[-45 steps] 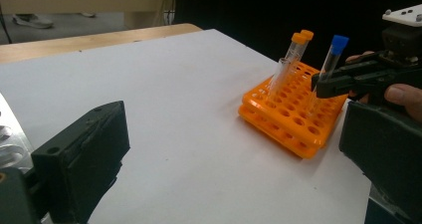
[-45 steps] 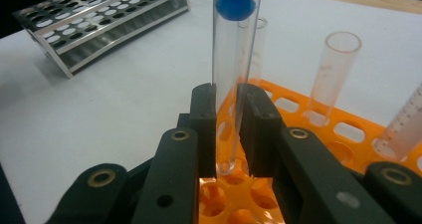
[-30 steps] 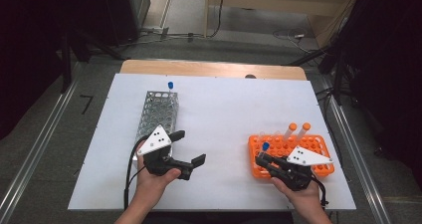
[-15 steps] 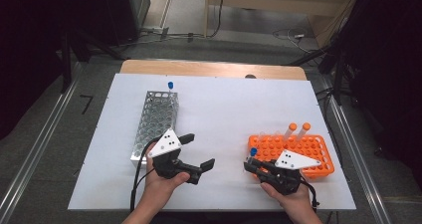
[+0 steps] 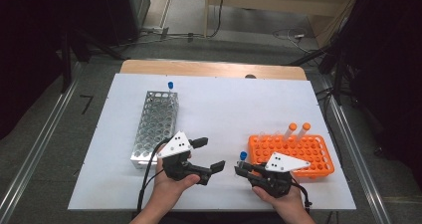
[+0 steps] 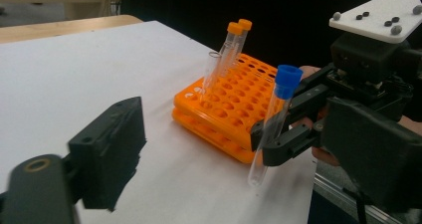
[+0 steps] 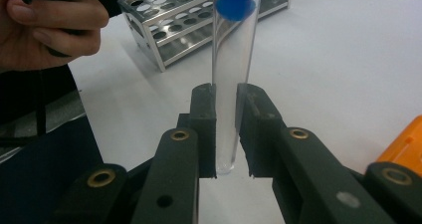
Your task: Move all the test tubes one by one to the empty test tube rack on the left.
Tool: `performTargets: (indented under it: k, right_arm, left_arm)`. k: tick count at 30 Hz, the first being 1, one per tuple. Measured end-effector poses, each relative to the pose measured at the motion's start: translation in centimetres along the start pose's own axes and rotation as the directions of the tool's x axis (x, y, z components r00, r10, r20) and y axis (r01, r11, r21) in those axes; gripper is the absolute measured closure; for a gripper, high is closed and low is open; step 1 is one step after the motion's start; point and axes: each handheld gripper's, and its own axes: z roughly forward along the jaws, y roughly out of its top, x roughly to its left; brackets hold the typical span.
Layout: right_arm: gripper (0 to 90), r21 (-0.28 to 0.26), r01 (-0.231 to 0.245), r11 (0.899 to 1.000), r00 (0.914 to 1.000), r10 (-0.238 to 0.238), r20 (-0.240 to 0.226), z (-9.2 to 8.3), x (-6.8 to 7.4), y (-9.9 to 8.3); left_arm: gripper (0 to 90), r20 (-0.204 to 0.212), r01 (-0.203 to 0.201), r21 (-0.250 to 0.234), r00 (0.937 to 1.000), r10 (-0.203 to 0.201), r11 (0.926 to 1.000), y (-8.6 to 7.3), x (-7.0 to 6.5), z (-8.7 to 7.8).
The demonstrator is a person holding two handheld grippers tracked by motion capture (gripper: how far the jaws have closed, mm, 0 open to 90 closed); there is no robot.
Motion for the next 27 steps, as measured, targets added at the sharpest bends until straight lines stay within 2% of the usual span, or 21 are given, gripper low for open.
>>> performTargets:
  k: [5,17,27]
  right_arm:
    - [75.4,-0.001,0.005,1.000,0.9998,-0.005,-0.017,0.3,0.4,0.1]
    - [75.4,0.008,0.039,0.999,0.9979,-0.038,-0.053,0.8,1.1,0.2]
    - [75.4,0.002,0.050,0.999,0.9963,-0.050,-0.070,0.8,1.4,0.2]
  left_arm:
    - [25.3,0.029,-0.021,0.030,0.9994,0.020,0.9993,-0.2,-0.5,0.8]
    - [52.4,0.111,-0.046,0.050,0.9930,0.040,0.9977,-0.3,-1.5,2.4]
    - [63.6,0.138,-0.054,0.063,0.9894,0.045,0.9965,-0.5,-1.8,2.9]
